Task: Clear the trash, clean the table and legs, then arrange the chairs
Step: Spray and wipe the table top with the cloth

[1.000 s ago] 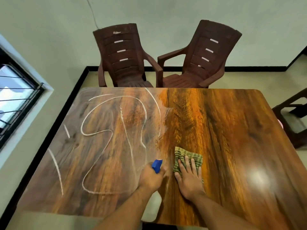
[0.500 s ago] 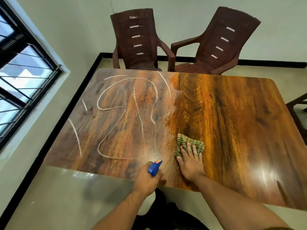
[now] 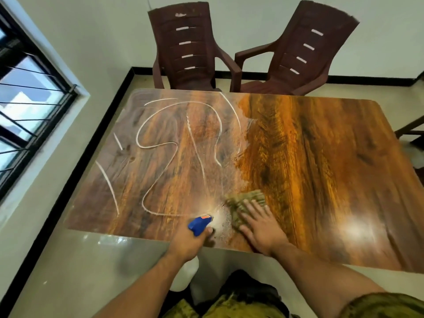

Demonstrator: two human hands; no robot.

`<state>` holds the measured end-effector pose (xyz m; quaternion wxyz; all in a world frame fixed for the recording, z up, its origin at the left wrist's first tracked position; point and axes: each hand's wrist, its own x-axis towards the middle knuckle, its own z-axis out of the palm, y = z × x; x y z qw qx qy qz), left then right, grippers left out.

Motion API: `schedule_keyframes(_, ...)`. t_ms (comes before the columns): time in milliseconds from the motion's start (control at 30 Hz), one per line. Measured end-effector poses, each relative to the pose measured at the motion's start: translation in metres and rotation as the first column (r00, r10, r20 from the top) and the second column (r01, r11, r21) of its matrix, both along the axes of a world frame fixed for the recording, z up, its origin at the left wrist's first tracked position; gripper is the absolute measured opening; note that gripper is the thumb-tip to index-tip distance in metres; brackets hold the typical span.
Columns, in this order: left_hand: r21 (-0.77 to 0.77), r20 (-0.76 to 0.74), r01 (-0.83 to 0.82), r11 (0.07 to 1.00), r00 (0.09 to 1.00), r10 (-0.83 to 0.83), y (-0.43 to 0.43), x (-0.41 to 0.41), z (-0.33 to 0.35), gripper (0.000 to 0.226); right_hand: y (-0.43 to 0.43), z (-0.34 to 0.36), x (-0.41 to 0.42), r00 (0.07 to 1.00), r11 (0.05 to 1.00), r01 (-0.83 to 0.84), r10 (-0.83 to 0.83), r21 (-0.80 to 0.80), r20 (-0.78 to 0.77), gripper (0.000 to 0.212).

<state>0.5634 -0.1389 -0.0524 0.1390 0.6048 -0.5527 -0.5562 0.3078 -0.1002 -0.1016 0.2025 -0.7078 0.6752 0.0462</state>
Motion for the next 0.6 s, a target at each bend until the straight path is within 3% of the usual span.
schedule_keyframes(33, -0.009, 0.018, 0.024, 1.000, 1.000, -0.024, -0.007, 0.004, 0.003, 0.028, -0.008, 0.000, 0.001, 0.962, 0.963, 0.269, -0.269, 0.002, -0.040, 0.067)
schedule_keyframes(67, -0.036, 0.043, 0.053, 0.998, 0.998, -0.052, -0.013, 0.009, 0.006, 0.026, -0.021, 0.000, 0.008, 0.862, 0.862, 0.505, -0.503, 0.029, -0.055, 0.063)
schedule_keyframes(133, -0.056, 0.057, 0.097, 0.994, 0.994, -0.094, -0.024, 0.018, 0.014, 0.025, -0.051, 0.002, 0.036, 0.675, 0.668, 0.737, -0.735, 0.097, -0.061, 0.062)
schedule_keyframes(167, -0.045, 0.041, 0.124, 0.991, 0.992, -0.122, -0.031, 0.024, 0.018, 0.031, -0.065, 0.004, 0.056, 0.658, 0.650, 0.751, -0.751, 0.113, -0.055, 0.062)
schedule_keyframes(200, -0.058, 0.034, 0.164, 0.985, 0.986, -0.162, -0.038, 0.031, 0.017, 0.039, -0.076, 0.002, 0.076, 0.717, 0.711, 0.696, -0.695, 0.105, -0.051, 0.062)
schedule_keyframes(267, -0.058, 0.035, 0.253, 0.966, 0.967, -0.251, -0.053, 0.042, 0.015, 0.034, -0.081, -0.002, 0.113, 0.910, 0.908, 0.415, -0.415, 0.065, -0.013, 0.061)
schedule_keyframes(333, -0.059, -0.007, 0.321, 0.945, 0.947, -0.322, -0.069, 0.052, 0.016, 0.020, -0.061, -0.008, 0.139, 0.986, 0.987, 0.158, -0.160, 0.028, 0.050, 0.059)
schedule_keyframes(400, -0.078, -0.050, 0.391, 0.917, 0.917, -0.396, -0.082, 0.056, 0.018, 0.008, -0.023, -0.018, 0.144, 0.992, 0.994, 0.105, -0.101, -0.044, 0.082, 0.057)
schedule_keyframes(467, -0.088, -0.073, 0.469, 0.879, 0.877, -0.475, -0.087, 0.057, 0.024, 0.012, 0.016, -0.024, 0.134, 0.963, 0.957, 0.270, -0.268, -0.106, 0.032, 0.055)
schedule_keyframes(533, -0.064, -0.099, 0.523, 0.850, 0.844, -0.527, -0.089, 0.061, 0.026, 0.013, 0.038, -0.023, 0.132, 0.767, 0.764, 0.640, -0.642, -0.086, 0.004, 0.055)
schedule_keyframes(600, -0.014, -0.116, 0.563, 0.826, 0.820, -0.561, -0.088, 0.063, 0.027, 0.021, 0.032, -0.018, 0.150, 0.408, 0.408, 0.913, -0.913, 0.001, 0.002, 0.059)
